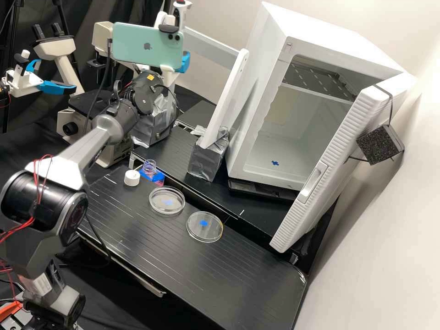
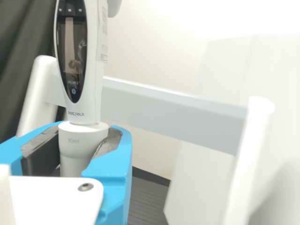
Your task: Use the pipette
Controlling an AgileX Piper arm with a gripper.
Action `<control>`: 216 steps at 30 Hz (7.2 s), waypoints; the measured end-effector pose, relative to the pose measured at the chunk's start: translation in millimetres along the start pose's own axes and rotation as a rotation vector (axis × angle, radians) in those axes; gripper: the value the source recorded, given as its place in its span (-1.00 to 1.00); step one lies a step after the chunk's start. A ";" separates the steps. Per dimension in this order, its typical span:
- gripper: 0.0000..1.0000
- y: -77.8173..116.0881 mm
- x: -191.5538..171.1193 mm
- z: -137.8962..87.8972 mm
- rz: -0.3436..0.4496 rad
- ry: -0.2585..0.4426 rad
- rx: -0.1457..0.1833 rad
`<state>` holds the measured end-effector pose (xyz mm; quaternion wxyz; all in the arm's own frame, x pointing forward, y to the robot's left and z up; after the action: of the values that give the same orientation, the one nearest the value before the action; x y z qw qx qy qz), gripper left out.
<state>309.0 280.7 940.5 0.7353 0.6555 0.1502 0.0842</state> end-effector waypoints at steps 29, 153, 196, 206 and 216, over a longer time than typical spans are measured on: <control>-1.00 -15.1 33.1 22.6 -0.046 -0.119 0.056; -1.00 10.9 49.3 21.7 -0.319 -0.130 0.124; 1.00 -28.2 -120.8 53.0 -0.070 -0.103 0.105; 1.00 -59.7 -175.0 112.9 -0.083 -0.234 0.219; 1.00 -66.1 -232.6 118.5 0.108 -0.247 0.309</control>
<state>124.6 86.5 912.1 0.6335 0.7728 0.0346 0.0182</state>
